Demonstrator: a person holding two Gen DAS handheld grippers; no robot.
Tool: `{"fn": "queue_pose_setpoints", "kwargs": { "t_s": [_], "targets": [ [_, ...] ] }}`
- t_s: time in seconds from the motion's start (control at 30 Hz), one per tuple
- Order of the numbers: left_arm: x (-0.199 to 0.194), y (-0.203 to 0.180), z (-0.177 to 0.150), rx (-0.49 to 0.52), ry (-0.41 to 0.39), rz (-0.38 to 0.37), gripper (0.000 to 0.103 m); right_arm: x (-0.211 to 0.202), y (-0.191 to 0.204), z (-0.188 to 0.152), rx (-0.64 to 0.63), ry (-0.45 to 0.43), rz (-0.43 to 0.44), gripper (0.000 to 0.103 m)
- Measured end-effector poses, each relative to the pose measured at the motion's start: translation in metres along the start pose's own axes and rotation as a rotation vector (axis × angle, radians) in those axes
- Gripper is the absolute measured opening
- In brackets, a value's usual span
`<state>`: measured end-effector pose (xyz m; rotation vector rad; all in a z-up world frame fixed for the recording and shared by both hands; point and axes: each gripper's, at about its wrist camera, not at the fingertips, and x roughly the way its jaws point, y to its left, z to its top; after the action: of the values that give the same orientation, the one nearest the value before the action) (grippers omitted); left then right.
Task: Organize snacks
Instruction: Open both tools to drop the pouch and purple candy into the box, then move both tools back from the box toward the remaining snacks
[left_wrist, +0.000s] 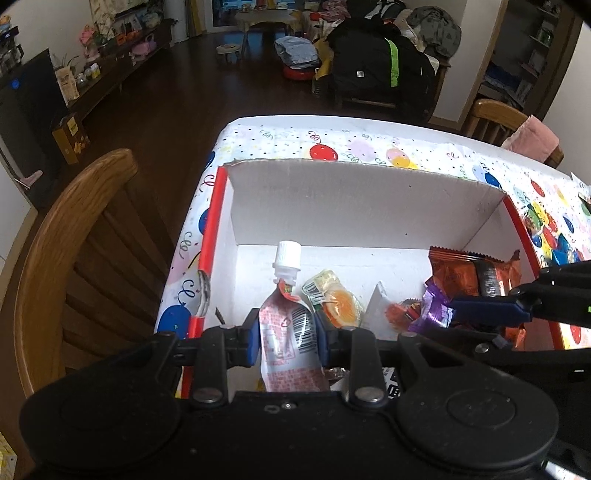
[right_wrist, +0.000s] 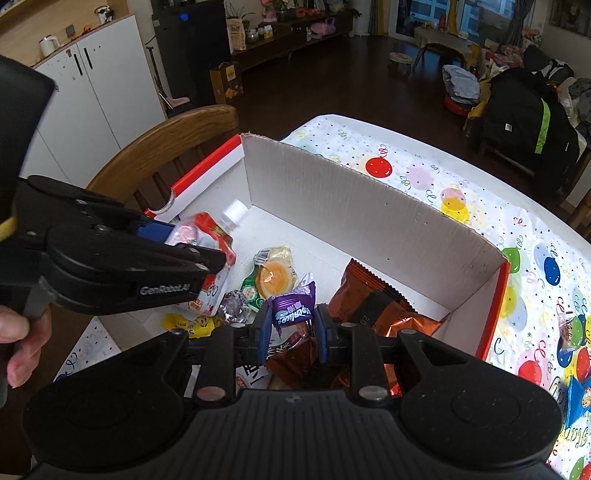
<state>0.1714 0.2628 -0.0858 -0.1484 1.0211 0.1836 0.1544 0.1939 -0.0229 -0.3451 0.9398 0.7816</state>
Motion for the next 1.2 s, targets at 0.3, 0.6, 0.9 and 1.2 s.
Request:
{"fn": "queue_pose_setpoints", "kwargs": {
  "t_s": [0.3,0.6,0.9,1.2],
  "targets": [
    [-0.002,-0.007,0.0,0.019,0.001,0.01,0.032,-0.024,-0.002,-0.004,0.016,-0.038,0.016,0.026],
    [-0.029,-0.013,-0.003,0.026,-0.066,0.011,0.063,-0.059,-0.004,-0.009,0.016,-0.088,0.021,0.027],
    [-0.059,-0.021,-0.005,0.041,-0.131,-0.015,0.07,-0.095,-0.01,-0.018,0.037,-0.158,0.017,0.06],
    [-0.085,-0.034,-0.009,0.072,-0.193,-0.054,0.08,-0.124,-0.023,-0.032,0.073,-0.203,0.007,0.078]
  ]
}}
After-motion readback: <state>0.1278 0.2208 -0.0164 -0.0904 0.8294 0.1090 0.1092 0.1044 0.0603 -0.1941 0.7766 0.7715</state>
